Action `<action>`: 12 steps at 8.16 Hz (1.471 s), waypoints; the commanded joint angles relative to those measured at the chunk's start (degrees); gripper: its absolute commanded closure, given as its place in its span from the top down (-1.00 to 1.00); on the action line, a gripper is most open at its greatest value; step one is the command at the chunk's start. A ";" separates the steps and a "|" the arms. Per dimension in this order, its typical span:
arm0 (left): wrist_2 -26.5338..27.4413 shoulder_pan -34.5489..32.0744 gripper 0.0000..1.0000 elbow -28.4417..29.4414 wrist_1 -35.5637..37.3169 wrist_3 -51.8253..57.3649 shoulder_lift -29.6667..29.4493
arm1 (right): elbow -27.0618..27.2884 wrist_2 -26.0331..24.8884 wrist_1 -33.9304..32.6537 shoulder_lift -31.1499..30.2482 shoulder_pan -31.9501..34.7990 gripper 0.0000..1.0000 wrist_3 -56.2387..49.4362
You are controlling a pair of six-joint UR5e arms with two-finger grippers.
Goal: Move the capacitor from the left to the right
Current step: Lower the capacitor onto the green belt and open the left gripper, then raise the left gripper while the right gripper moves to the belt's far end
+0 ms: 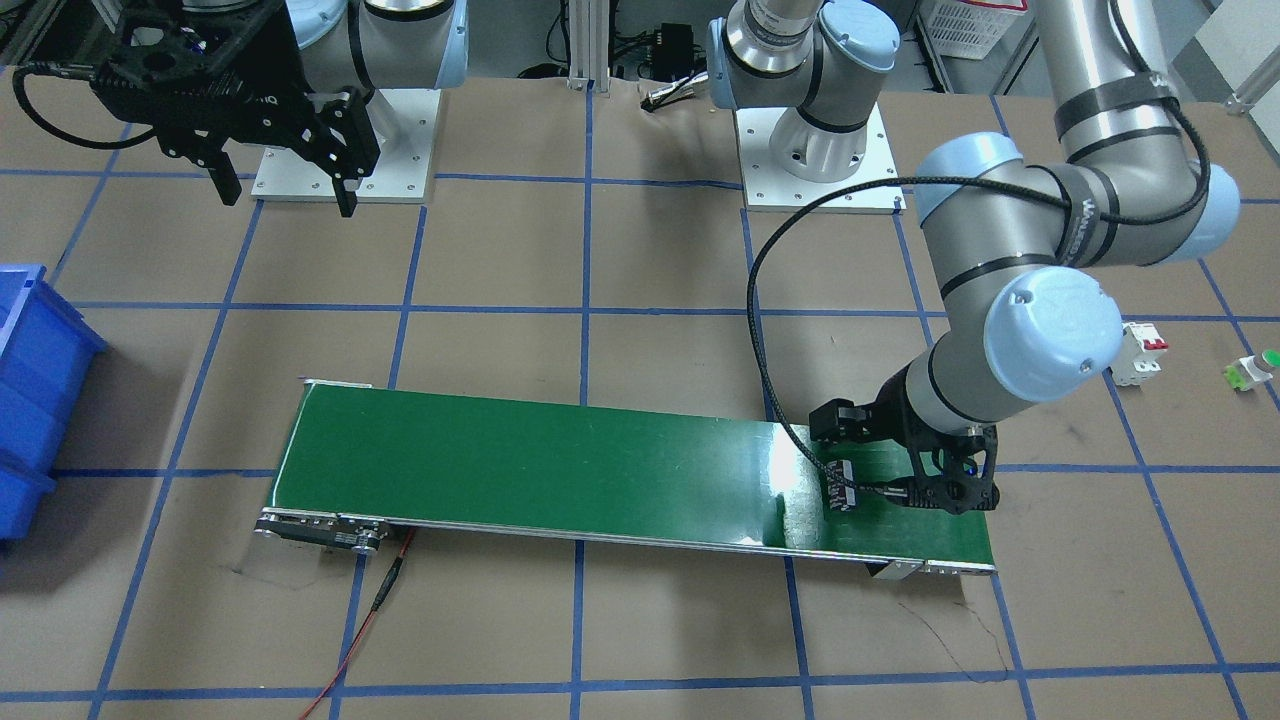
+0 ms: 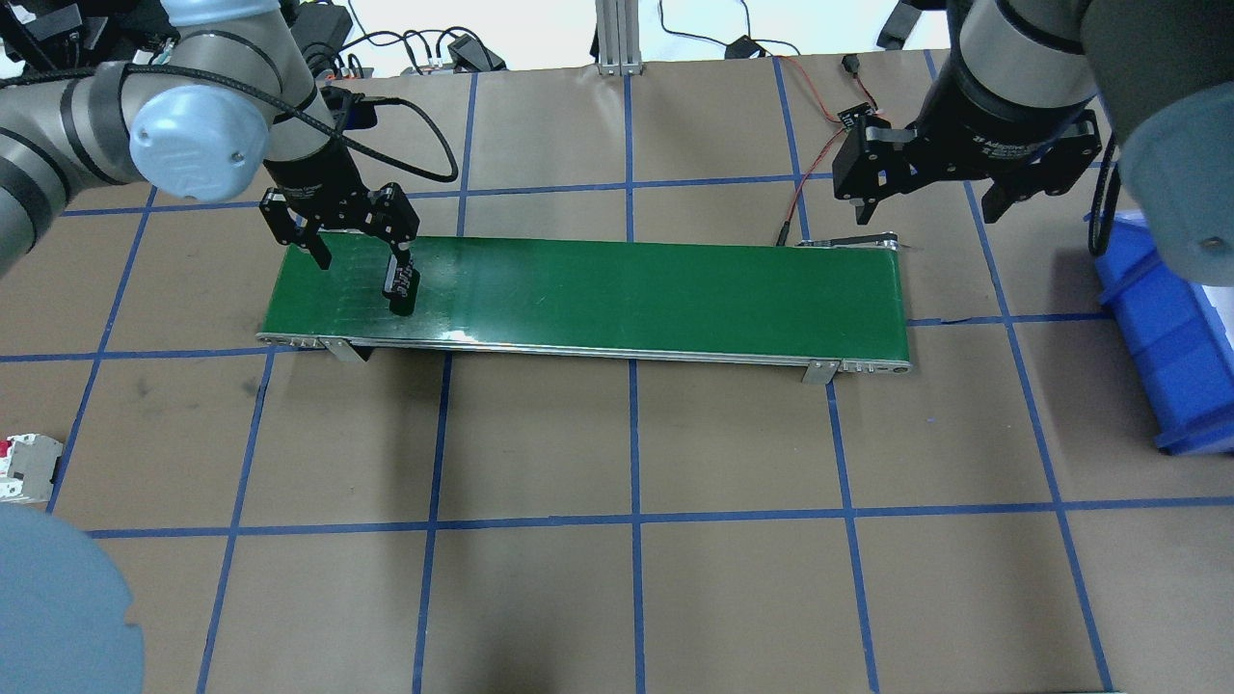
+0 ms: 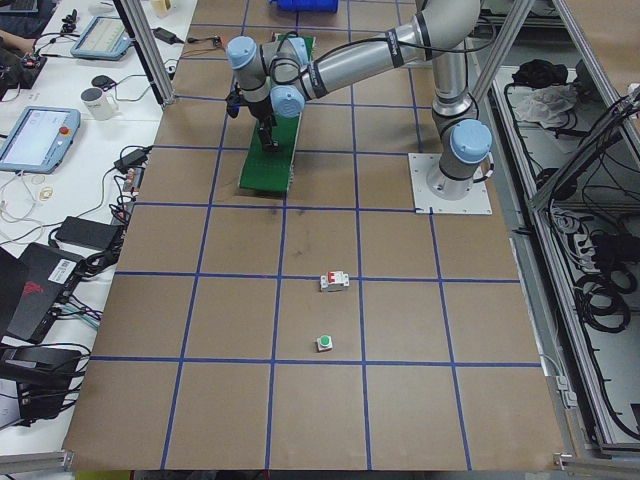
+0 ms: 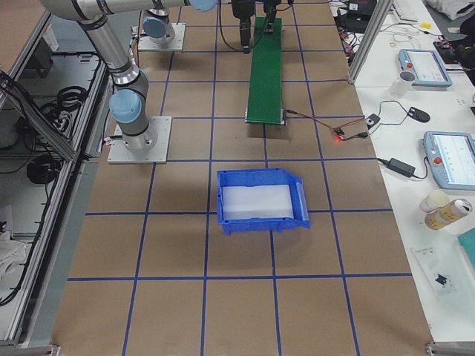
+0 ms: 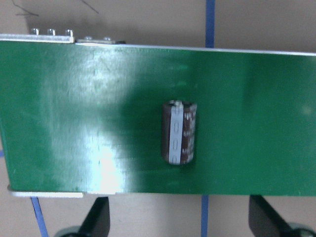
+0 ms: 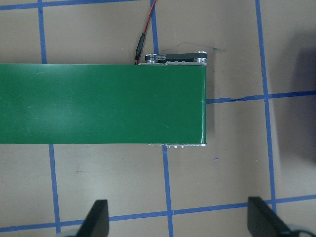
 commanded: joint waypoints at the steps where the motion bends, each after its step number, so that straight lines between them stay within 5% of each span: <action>1: 0.15 -3.89 1.00 3.92 -12.14 -6.27 8.60 | 0.04 0.00 -1.03 0.00 0.15 1.00 -0.91; 4: 0.15 -8.14 1.00 4.28 -13.41 -8.85 15.04 | 0.13 -1.48 -1.03 4.55 0.15 1.00 -4.77; 8: -0.03 -7.18 1.00 4.28 -8.26 -3.06 16.72 | 0.22 -1.67 -1.30 18.78 0.15 1.00 -4.43; 12: -0.55 -7.96 1.00 3.41 -6.46 -4.28 17.34 | 2.13 10.33 -12.32 21.89 0.06 1.00 -4.34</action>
